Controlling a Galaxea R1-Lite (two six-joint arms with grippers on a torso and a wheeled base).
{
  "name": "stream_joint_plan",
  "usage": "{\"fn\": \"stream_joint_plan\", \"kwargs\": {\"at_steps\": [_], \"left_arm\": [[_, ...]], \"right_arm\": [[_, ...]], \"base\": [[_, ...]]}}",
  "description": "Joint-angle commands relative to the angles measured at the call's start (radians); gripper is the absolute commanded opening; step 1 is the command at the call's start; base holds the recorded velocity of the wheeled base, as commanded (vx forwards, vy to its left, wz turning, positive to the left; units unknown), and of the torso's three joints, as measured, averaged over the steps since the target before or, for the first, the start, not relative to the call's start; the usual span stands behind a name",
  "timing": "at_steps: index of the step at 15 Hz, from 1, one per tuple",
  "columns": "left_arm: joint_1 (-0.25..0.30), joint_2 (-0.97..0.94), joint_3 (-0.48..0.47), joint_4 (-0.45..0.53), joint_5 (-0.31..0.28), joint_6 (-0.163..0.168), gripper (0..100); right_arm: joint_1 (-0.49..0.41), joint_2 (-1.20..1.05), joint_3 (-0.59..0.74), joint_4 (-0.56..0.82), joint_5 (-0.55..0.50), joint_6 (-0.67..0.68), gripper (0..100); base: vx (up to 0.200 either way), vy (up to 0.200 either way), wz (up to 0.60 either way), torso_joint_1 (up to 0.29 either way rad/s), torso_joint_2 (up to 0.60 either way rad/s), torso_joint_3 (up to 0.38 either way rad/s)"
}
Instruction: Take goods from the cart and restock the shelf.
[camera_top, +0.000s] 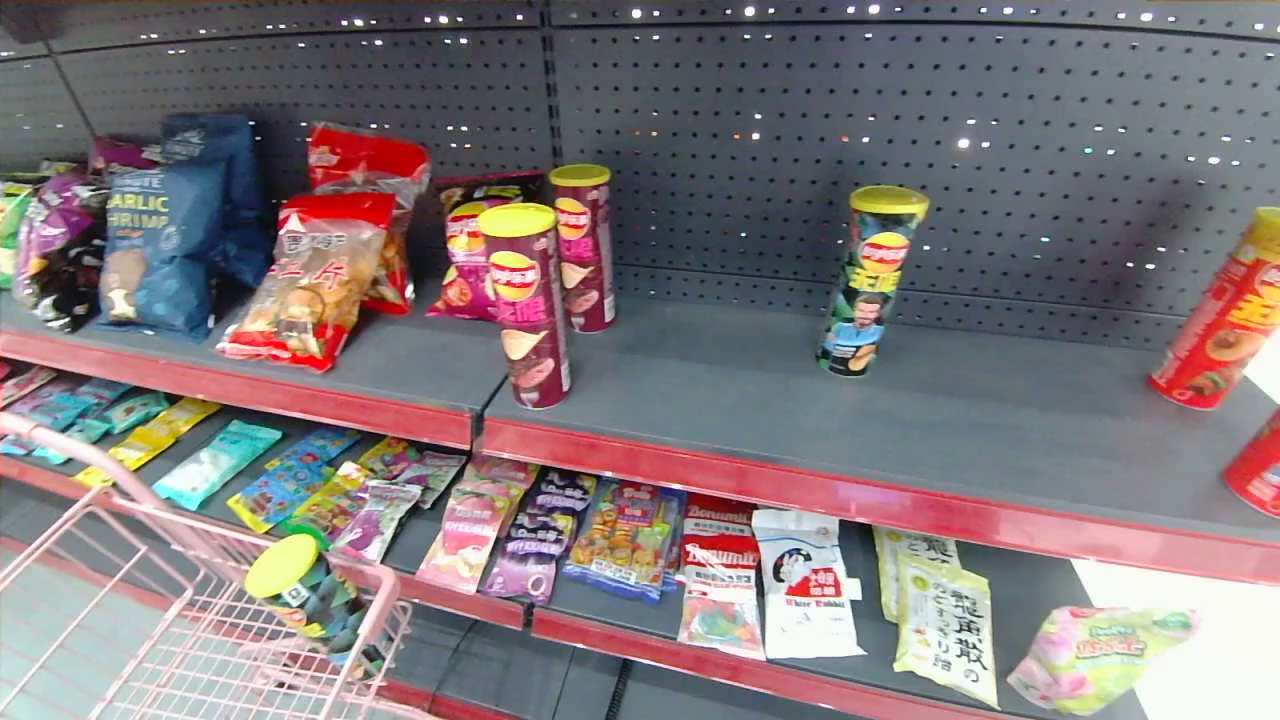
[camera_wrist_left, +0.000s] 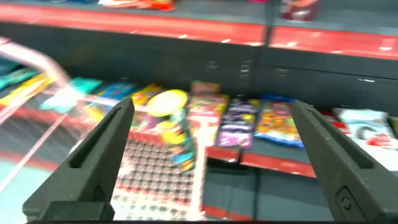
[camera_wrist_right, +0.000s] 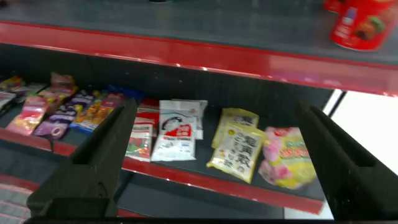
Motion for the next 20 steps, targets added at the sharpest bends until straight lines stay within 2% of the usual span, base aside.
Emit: {"fn": "stream_joint_plan", "kwargs": {"at_steps": [1,6,11,20], "left_arm": [[0.001,0.001,0.0,-0.001,0.0,0.0,100],[0.001,0.001,0.0,0.001,0.0,0.0,100],[0.001,0.001,0.0,0.001,0.0,0.0,100],[0.001,0.001,0.0,-0.001,-0.003,0.003,100]], "right_arm": [[0.0,0.001,0.0,-0.001,0.0,0.0,100],[0.001,0.001,0.0,-0.001,0.002,-0.002,100],[0.0,0.001,0.0,-0.001,0.0,0.004,100],[0.0,0.001,0.0,-0.001,0.0,0.004,100]], "base": [[0.0,0.0,0.6,-0.002,0.0,0.007],[0.0,0.0,0.6,0.0,0.0,0.0],[0.0,0.0,0.0,-0.013,0.02,0.018],[0.0,0.0,0.0,-0.155,0.39,0.232]]}}
